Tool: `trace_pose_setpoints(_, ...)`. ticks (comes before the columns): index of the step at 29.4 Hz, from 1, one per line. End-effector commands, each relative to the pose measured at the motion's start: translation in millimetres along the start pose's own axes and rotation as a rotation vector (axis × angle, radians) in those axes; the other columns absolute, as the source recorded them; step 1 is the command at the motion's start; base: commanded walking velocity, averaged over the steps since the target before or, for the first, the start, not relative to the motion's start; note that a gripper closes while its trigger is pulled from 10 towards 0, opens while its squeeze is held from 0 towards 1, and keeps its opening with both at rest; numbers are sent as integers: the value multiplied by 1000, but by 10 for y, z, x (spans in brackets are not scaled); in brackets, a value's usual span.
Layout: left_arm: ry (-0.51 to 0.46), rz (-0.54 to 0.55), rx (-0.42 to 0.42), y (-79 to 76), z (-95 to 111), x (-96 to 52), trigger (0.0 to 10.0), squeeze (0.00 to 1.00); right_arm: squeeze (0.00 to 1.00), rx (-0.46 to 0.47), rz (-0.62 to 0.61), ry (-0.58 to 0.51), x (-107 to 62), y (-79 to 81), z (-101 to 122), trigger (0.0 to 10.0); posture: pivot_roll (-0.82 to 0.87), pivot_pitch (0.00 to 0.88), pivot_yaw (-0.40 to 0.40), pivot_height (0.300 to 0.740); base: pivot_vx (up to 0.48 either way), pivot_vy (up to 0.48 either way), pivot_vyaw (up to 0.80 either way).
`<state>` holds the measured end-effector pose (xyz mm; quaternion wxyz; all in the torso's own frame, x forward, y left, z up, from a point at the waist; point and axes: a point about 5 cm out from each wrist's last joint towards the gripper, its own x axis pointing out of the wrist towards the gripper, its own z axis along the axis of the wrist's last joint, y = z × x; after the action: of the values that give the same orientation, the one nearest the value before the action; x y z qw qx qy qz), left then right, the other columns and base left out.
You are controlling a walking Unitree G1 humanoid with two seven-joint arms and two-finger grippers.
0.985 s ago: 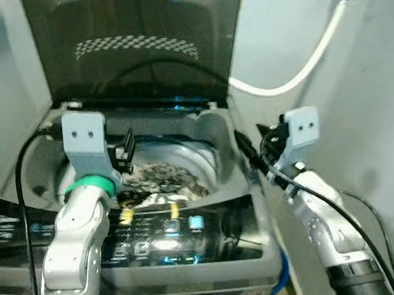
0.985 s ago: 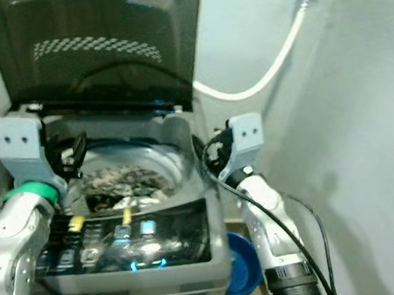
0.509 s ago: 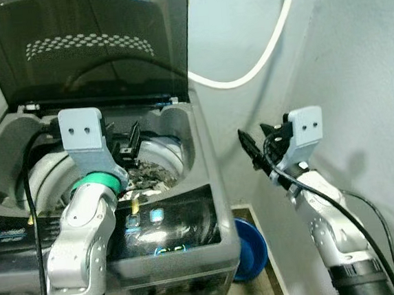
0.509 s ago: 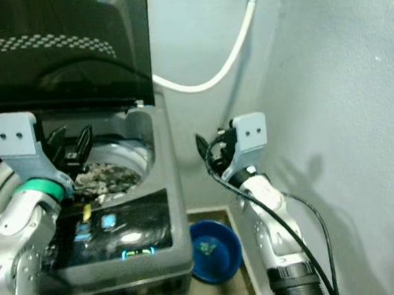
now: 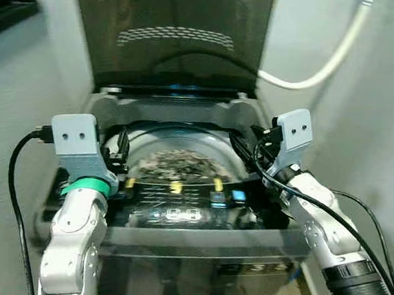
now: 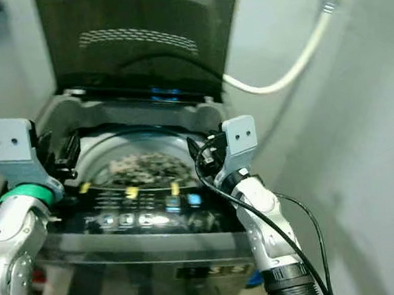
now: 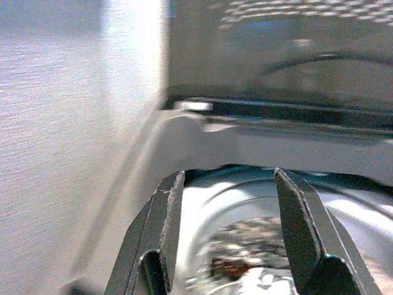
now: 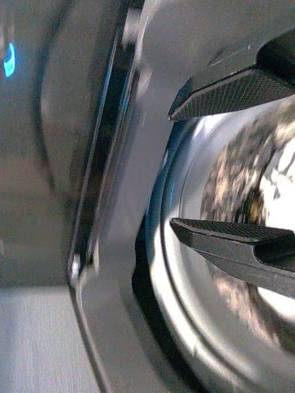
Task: Clothes washing
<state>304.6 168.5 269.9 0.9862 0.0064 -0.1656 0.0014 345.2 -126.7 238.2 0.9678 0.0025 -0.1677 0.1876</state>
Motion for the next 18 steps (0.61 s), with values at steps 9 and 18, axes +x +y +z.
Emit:
trace_pose_setpoints(9, -6, -23, 32, -40, -14, 28, 10000, 0, 0, -17, -57, -24, -11, -113, 23, 10000, 27, 68, -28, 740, 0, 0, 800)
trace_pose_setpoints(18, -3, -29, 28, -50, -24, 20, 10000, 0, 0, -18, -81, -31, -20, -149, 19, 10000, 26, 67, -27, 740, 0, 0, 800)
